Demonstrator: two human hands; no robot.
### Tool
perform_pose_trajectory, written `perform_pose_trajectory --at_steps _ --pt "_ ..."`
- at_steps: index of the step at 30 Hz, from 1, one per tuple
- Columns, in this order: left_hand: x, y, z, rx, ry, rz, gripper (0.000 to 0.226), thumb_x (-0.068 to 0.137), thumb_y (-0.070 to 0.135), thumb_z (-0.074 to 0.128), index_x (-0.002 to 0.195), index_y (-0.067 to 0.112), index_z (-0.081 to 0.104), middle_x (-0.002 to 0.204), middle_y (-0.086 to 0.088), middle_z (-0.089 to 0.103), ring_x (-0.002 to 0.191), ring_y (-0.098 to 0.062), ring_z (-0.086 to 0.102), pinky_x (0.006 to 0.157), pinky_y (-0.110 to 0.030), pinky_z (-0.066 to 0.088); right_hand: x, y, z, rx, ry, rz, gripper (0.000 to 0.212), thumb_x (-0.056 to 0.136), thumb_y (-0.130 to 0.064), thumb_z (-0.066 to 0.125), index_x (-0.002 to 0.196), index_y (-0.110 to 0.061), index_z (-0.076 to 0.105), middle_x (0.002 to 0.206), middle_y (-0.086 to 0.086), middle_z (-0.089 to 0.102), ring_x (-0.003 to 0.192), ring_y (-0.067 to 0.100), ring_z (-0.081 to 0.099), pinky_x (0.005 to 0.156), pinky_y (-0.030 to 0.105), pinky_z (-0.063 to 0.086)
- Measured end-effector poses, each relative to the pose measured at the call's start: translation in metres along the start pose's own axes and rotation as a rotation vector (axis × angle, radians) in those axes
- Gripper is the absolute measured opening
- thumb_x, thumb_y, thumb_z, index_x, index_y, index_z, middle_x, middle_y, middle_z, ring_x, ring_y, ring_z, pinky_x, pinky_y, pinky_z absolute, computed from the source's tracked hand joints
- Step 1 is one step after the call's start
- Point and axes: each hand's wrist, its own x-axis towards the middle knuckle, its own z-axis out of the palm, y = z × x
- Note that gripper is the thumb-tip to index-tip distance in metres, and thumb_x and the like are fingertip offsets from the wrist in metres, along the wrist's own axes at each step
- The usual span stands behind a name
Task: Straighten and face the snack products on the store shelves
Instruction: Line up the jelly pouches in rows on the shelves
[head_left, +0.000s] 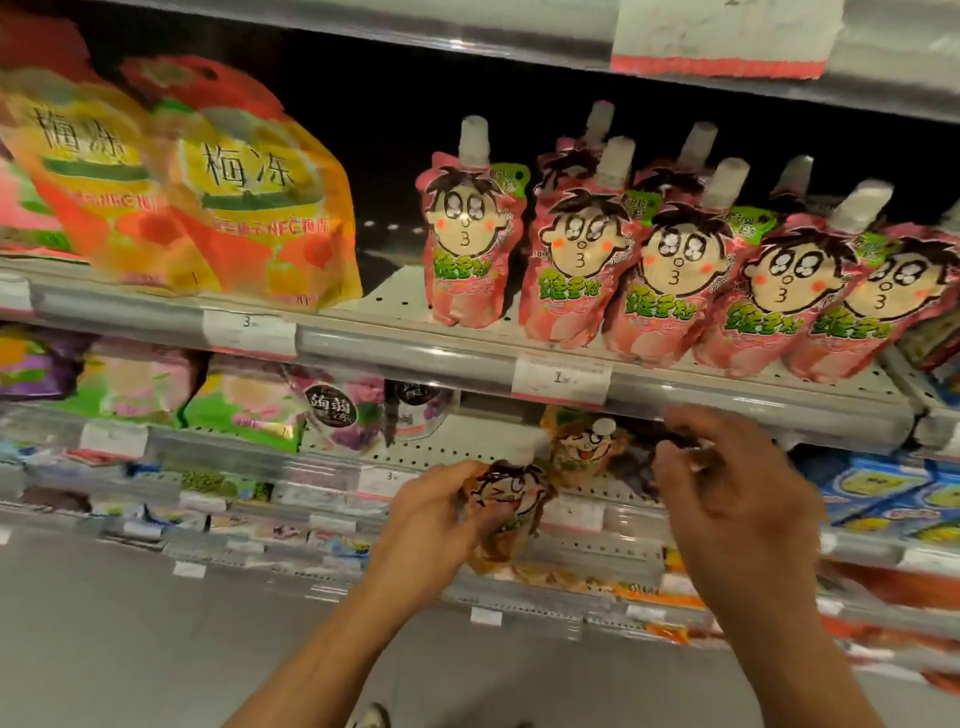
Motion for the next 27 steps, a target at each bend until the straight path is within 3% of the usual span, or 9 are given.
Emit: perform_pose_trajectory --at_steps 4,10,12,14,18,20,23,25,27 --pt "0.009 -0.036 -0.014 0.042 0.129 -0.15 0.017 0.085 0.033 0.081 0.092 0.045 0.07 0.079 0.009 0.067 0.082 -0.001 0.058 0.065 -0.018 0.042 0.001 0.012 0.008 -0.213 0.005 -0.063 0.041 0.09 -0.018 0.063 0.13 -0.011 0.062 0.132 0.008 0.06 0.126 0.026 0.054 0.103 0.035 0.045" --pt "0.036 -0.036 -0.01 0.004 0.155 -0.167 0.021 0.091 0.025 0.075 0.099 0.042 0.066 0.079 0.021 0.067 0.078 0.004 0.062 0.065 -0.021 0.048 -0.014 0.034 0.024 -0.325 -0.202 -0.062 0.062 0.086 -0.012 0.074 0.145 -0.012 0.054 0.162 0.007 0.034 0.154 0.026 0.026 0.116 0.048 0.037" --pt "0.051 -0.033 -0.003 -0.001 0.153 -0.222 0.027 0.092 0.025 0.074 0.106 0.044 0.06 0.081 0.026 0.062 0.071 0.004 0.06 0.067 -0.025 0.049 -0.015 0.035 0.021 -0.321 -0.218 -0.046 0.063 0.087 -0.015 0.075 0.146 -0.016 0.054 0.164 0.002 0.032 0.155 0.022 0.022 0.114 0.043 0.037" --pt "0.069 -0.032 0.004 0.036 0.144 -0.265 0.026 0.093 0.029 0.074 0.114 0.037 0.062 0.088 0.02 0.063 0.072 0.0 0.056 0.067 -0.025 0.044 -0.013 0.037 0.019 -0.302 -0.216 -0.033 0.063 0.086 -0.017 0.076 0.145 -0.018 0.054 0.163 -0.001 0.034 0.154 0.019 0.025 0.111 0.039 0.04" --pt "0.106 -0.039 0.019 0.112 0.169 -0.335 0.018 0.09 0.03 0.076 0.09 0.012 0.073 0.075 0.0 0.07 0.069 -0.016 0.064 0.065 -0.03 0.042 -0.012 0.043 0.015 -0.268 -0.227 -0.029 0.06 0.087 -0.019 0.076 0.144 -0.019 0.056 0.163 -0.005 0.034 0.153 0.017 0.028 0.11 0.035 0.038" --pt "0.118 -0.044 0.026 0.069 0.15 -0.35 0.013 0.089 0.024 0.077 0.086 0.012 0.074 0.078 -0.005 0.073 0.078 -0.025 0.068 0.07 -0.032 0.05 -0.012 0.045 0.014 -0.24 -0.234 -0.018 0.059 0.09 -0.022 0.074 0.145 -0.021 0.055 0.164 -0.008 0.032 0.154 0.014 0.024 0.114 0.038 0.038" --pt "0.129 -0.043 0.035 0.032 0.116 -0.277 0.007 0.084 0.018 0.074 0.085 0.011 0.074 0.082 -0.003 0.074 0.08 -0.023 0.068 0.071 -0.032 0.057 -0.012 0.044 0.013 -0.206 -0.235 0.008 0.058 0.094 -0.035 0.062 0.149 -0.025 0.049 0.165 -0.012 0.029 0.155 0.009 0.019 0.115 0.042 0.039" --pt "0.133 -0.039 0.042 0.031 0.11 -0.31 0.008 0.086 0.013 0.073 0.083 0.008 0.067 0.08 0.001 0.066 0.073 -0.018 0.061 0.056 -0.014 0.045 -0.011 0.041 0.013 -0.214 -0.245 0.018 0.06 0.093 -0.043 0.054 0.151 -0.028 0.046 0.165 -0.013 0.027 0.155 0.007 0.016 0.116 0.04 0.037" --pt "0.138 -0.04 0.047 0.137 0.123 -0.363 0.006 0.092 0.017 0.07 0.093 0.012 0.067 0.083 -0.001 0.06 0.081 -0.021 0.06 0.051 -0.018 0.033 -0.011 0.039 0.013 -0.249 -0.264 -0.001 0.062 0.093 -0.049 0.048 0.151 -0.027 0.045 0.166 -0.011 0.024 0.156 0.008 0.014 0.117 0.032 0.027"
